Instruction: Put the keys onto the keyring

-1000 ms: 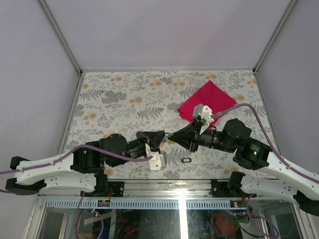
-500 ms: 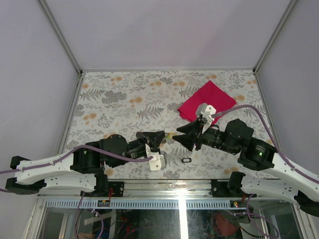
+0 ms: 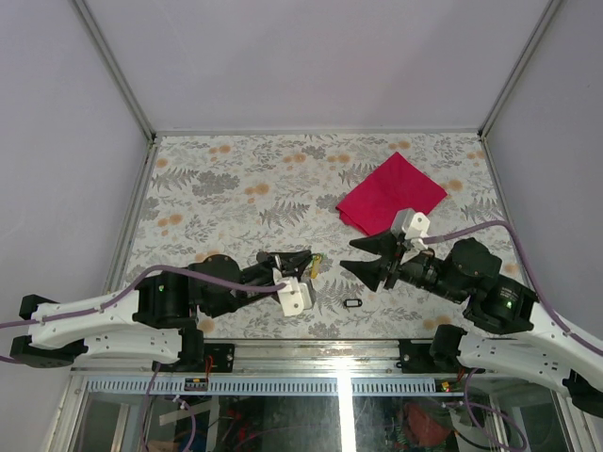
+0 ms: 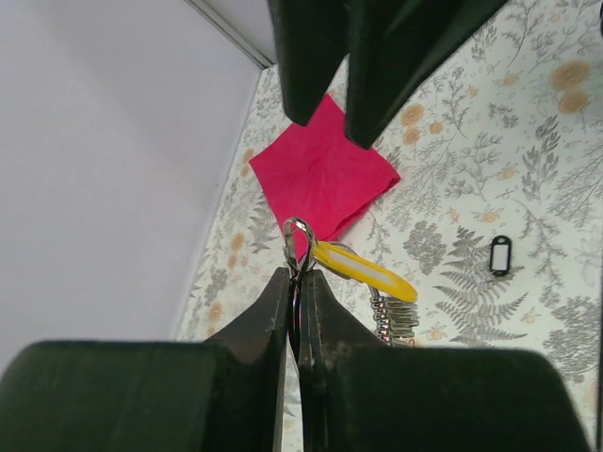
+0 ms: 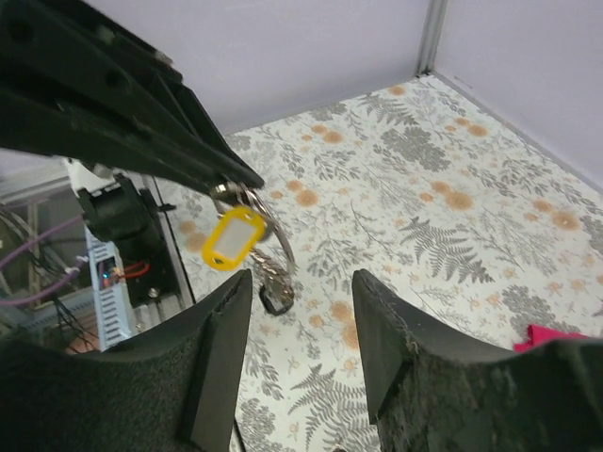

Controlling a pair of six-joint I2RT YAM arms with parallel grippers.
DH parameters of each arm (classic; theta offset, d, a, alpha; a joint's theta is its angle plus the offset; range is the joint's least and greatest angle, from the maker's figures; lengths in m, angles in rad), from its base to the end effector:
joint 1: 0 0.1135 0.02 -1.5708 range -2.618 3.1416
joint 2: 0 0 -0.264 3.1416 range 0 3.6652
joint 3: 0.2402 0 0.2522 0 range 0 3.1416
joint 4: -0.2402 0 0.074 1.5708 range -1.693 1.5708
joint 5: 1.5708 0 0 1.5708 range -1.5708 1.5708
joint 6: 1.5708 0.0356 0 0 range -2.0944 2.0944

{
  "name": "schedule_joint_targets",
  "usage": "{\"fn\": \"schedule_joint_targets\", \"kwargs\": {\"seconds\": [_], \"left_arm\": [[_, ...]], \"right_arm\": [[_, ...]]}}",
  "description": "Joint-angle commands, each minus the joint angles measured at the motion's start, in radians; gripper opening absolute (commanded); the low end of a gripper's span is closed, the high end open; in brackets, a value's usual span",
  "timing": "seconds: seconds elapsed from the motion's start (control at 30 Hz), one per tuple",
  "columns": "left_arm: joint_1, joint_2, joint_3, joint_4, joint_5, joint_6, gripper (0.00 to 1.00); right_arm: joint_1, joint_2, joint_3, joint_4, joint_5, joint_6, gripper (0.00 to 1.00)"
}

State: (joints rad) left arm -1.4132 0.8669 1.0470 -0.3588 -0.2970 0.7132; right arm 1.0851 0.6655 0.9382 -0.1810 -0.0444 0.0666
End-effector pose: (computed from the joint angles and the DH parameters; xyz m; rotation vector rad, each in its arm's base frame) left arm 0.0394 -0.1818 0.3985 1.4107 1.0328 -0.2532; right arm 0.0645 0.1256 0.4103 -0.7910 1.3390 0.9570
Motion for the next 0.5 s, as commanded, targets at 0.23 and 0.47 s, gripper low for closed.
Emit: {"fn": "schedule_joint_targets", "kwargs": {"seconds": [0.23, 0.47], "left_arm": [[-0.005, -0.026, -0.017, 0.148, -0.011, -0.473, 0.0], [-0.006, -0.031, -0.045, 0.23, -0.036, -0.613, 0.0]], "right_arm": [[-0.001, -0.202, -0.34, 0.334, -0.041, -0.198, 0.56], [-0.001, -0.184, -0.4, 0.436, -0.148, -0.156, 0.53]]}}
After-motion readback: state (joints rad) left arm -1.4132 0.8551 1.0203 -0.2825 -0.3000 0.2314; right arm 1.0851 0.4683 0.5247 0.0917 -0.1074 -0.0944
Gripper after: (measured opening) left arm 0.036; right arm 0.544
